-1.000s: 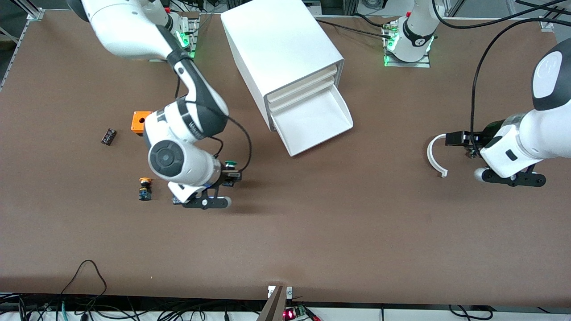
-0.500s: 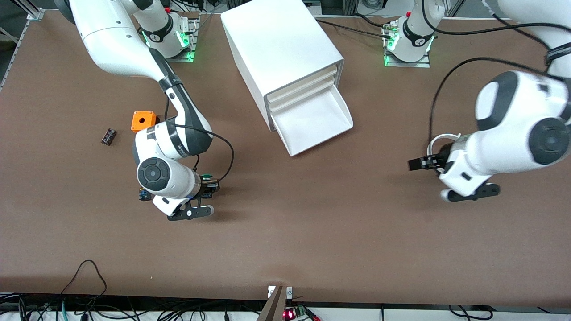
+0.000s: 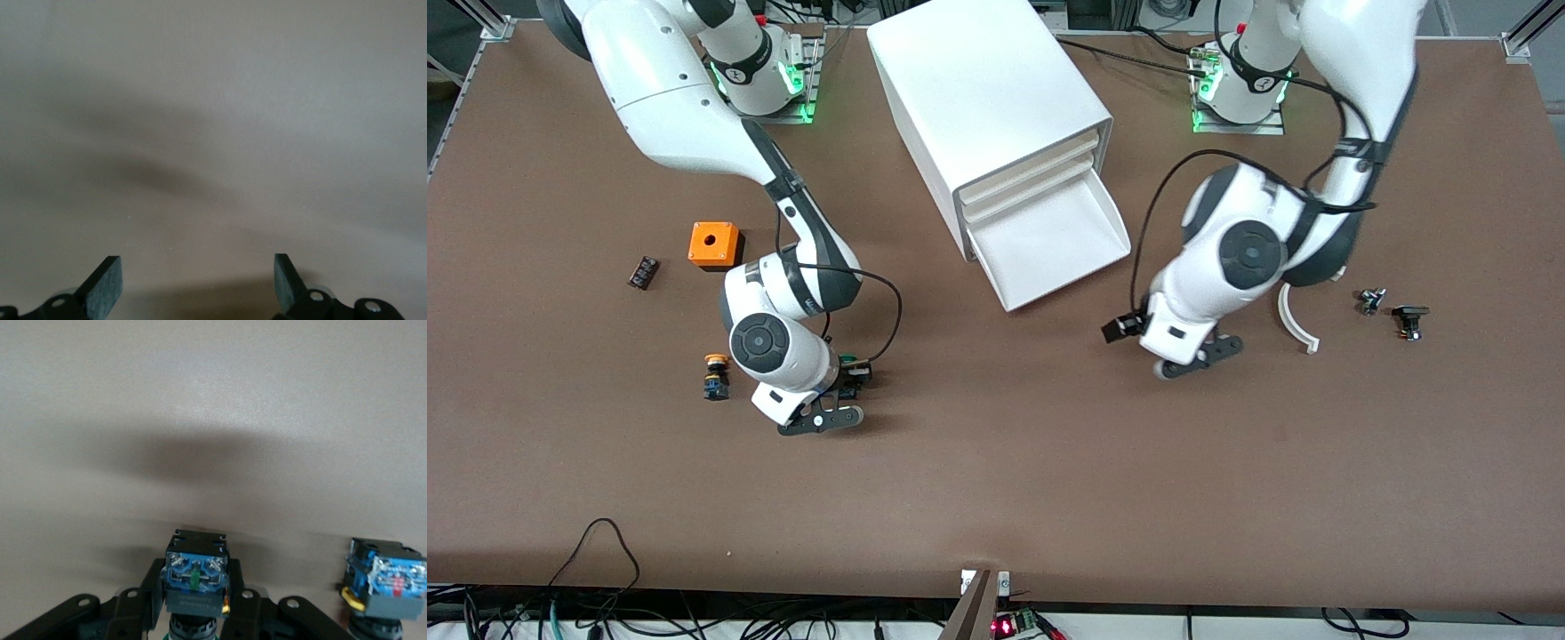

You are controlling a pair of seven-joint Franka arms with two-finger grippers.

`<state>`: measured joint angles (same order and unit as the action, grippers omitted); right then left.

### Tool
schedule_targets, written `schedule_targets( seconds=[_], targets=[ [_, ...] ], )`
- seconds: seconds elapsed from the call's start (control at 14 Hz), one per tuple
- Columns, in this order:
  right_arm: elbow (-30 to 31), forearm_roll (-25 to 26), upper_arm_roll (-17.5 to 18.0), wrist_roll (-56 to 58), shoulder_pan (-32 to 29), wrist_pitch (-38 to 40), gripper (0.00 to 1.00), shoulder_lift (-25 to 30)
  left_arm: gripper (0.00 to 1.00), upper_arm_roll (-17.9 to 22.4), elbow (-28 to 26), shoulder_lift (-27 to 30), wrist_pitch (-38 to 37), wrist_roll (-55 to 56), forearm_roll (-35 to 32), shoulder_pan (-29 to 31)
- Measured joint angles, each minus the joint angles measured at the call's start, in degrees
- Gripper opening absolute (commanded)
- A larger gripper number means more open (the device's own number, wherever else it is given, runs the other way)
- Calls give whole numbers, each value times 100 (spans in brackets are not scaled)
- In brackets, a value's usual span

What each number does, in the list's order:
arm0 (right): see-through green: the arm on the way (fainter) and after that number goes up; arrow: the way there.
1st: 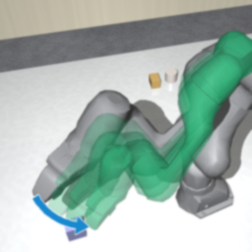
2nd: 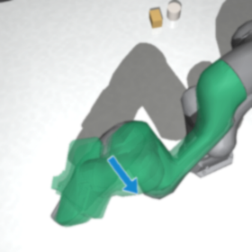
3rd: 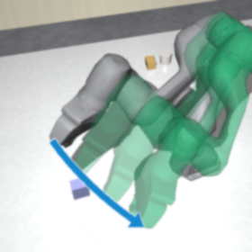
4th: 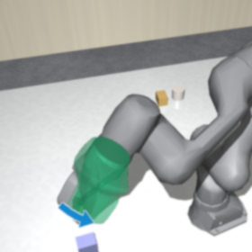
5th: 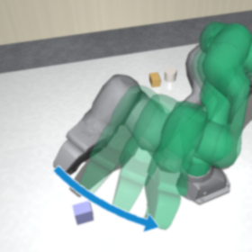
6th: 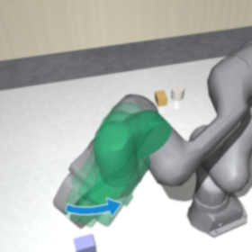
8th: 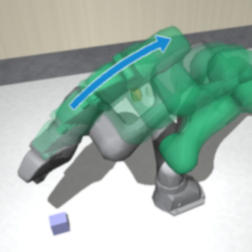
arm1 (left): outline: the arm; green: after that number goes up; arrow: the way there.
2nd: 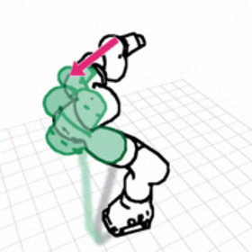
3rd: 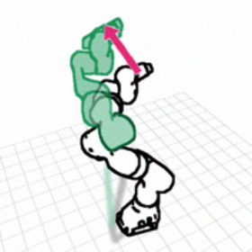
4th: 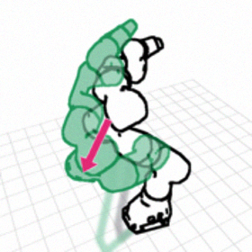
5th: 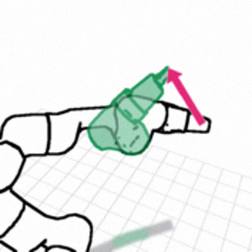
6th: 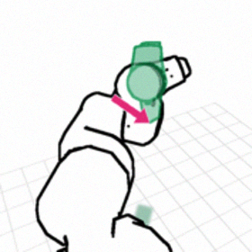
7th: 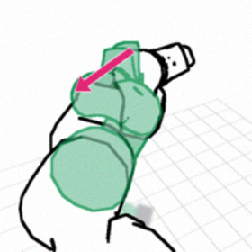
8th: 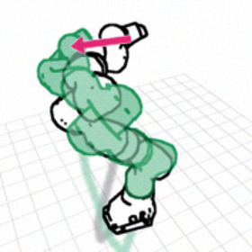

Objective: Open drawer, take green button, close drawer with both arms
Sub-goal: 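Lower the green button to the table while the left gripper reaches the drawer, then push the drawer shut with the left gripper while the right gripper releases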

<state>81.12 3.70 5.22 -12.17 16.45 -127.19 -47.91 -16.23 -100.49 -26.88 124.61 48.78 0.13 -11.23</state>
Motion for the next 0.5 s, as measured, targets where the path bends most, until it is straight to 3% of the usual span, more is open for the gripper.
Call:
schedule_targets(
  seconds=[0.07, 0.14, 0.21, 0.29, 0.5],
  targets=[
    [0, 1, -1, 13, -10, -69, 35, -38, 100, 0, -189, -5, 208, 229, -108, -84],
    [0, 1, -3, 16, -18, -97, 70, -55, 100, 0, -357, -15, 417, 484, -249, -168],
    [0, 1, -3, 16, -20, -97, 94, -53, 100, -1, -489, -33, 602, 713, -440, -247],
    [0, 1, -5, 16, -24, -101, 100, -55, 100, -1, -598, -61, 785, 967, -659, -313],
    [-27, 1, -15, 16, -135, -164, 100, -49, 100, -10, -876, -144, 1096, 1406, -855, -528]
  ],
)
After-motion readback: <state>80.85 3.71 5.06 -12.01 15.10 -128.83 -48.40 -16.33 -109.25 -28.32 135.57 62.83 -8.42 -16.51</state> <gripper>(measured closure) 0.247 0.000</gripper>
